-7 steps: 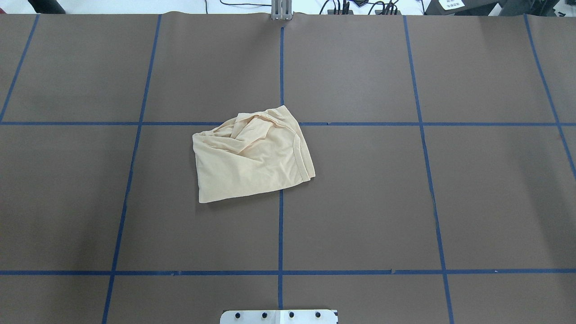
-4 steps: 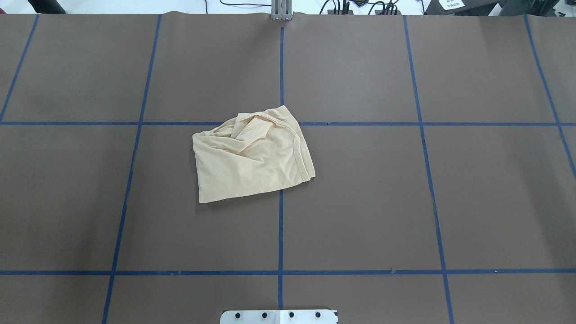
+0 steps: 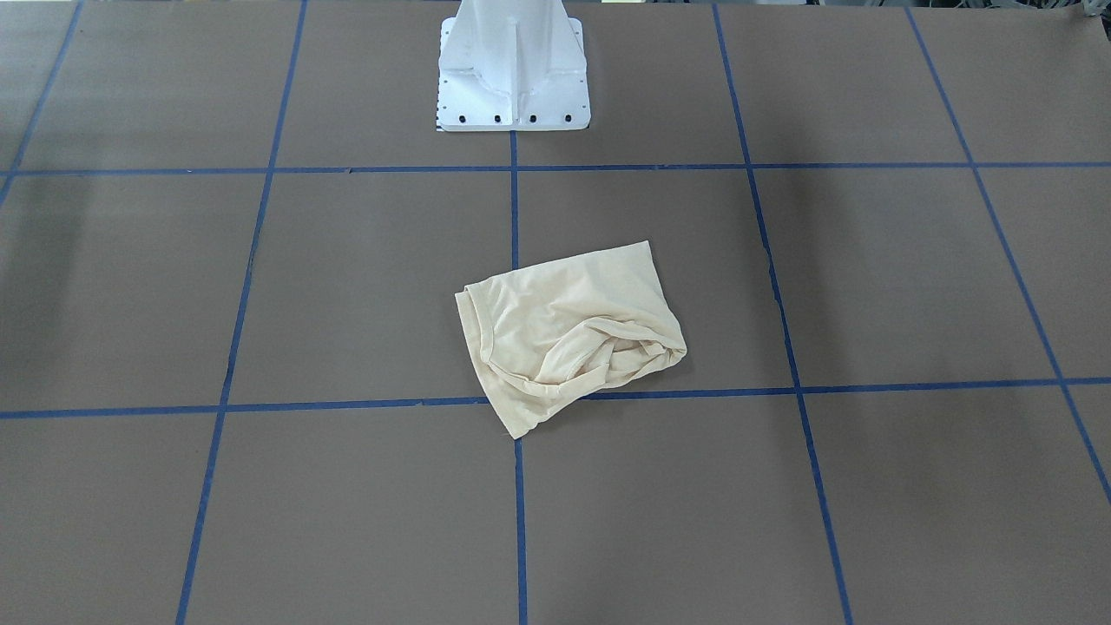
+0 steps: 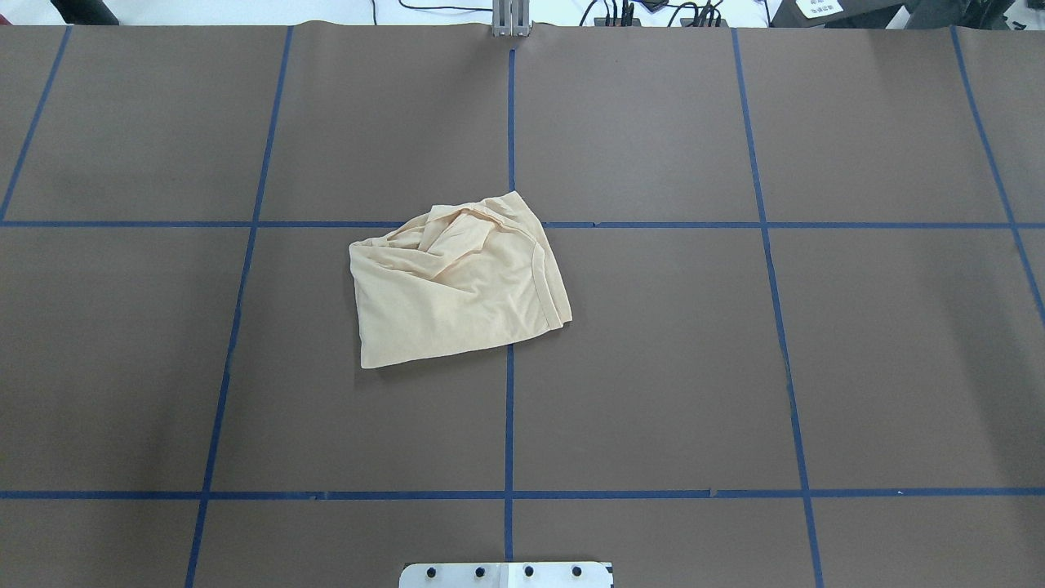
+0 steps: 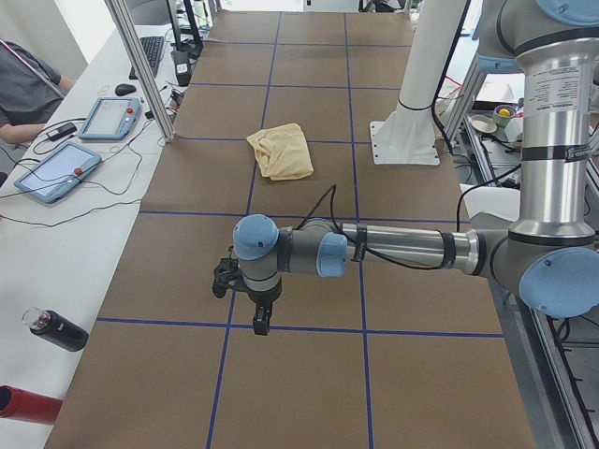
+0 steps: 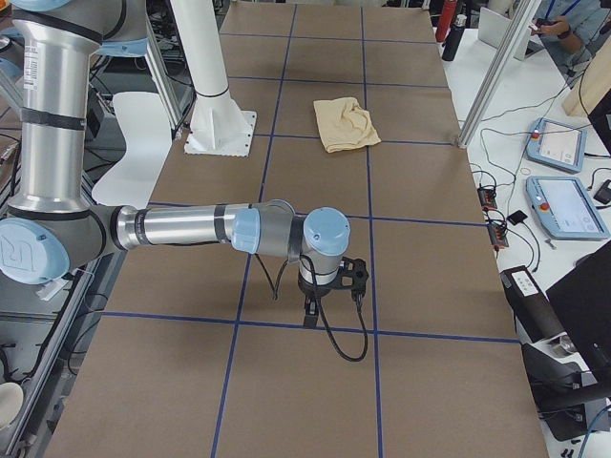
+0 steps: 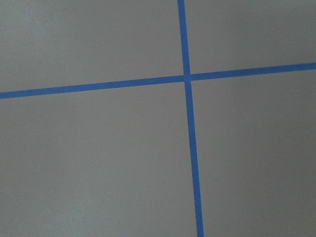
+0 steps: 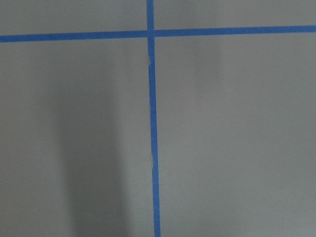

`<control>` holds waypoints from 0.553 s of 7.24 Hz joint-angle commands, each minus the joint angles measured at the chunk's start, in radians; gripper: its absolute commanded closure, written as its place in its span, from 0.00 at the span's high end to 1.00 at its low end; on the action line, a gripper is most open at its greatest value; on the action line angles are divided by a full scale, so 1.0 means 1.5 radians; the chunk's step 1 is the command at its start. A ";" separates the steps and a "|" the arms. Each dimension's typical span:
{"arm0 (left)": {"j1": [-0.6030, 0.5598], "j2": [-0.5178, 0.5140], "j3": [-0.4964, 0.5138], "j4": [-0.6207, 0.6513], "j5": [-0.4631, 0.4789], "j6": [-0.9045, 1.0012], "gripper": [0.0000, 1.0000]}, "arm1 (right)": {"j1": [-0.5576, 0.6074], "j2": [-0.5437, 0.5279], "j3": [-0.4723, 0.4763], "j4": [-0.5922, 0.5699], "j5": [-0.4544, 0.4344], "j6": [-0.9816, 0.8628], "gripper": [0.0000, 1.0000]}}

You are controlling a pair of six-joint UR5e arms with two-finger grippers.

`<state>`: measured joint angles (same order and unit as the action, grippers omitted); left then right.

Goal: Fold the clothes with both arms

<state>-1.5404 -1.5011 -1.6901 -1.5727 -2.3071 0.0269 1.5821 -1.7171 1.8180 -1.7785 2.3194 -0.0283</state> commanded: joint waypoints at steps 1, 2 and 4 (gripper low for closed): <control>0.000 -0.001 0.000 -0.001 0.000 -0.001 1.00 | 0.000 0.003 -0.010 0.003 -0.002 0.010 1.00; 0.000 -0.001 0.000 -0.001 -0.001 -0.001 1.00 | 0.000 0.010 -0.025 0.004 -0.003 0.009 1.00; 0.000 -0.002 0.000 -0.002 -0.001 0.000 1.00 | -0.001 0.019 -0.048 0.008 -0.003 0.005 1.00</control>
<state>-1.5401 -1.5042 -1.6905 -1.5742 -2.3084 0.0264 1.5810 -1.6977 1.7626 -1.7703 2.3157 -0.0180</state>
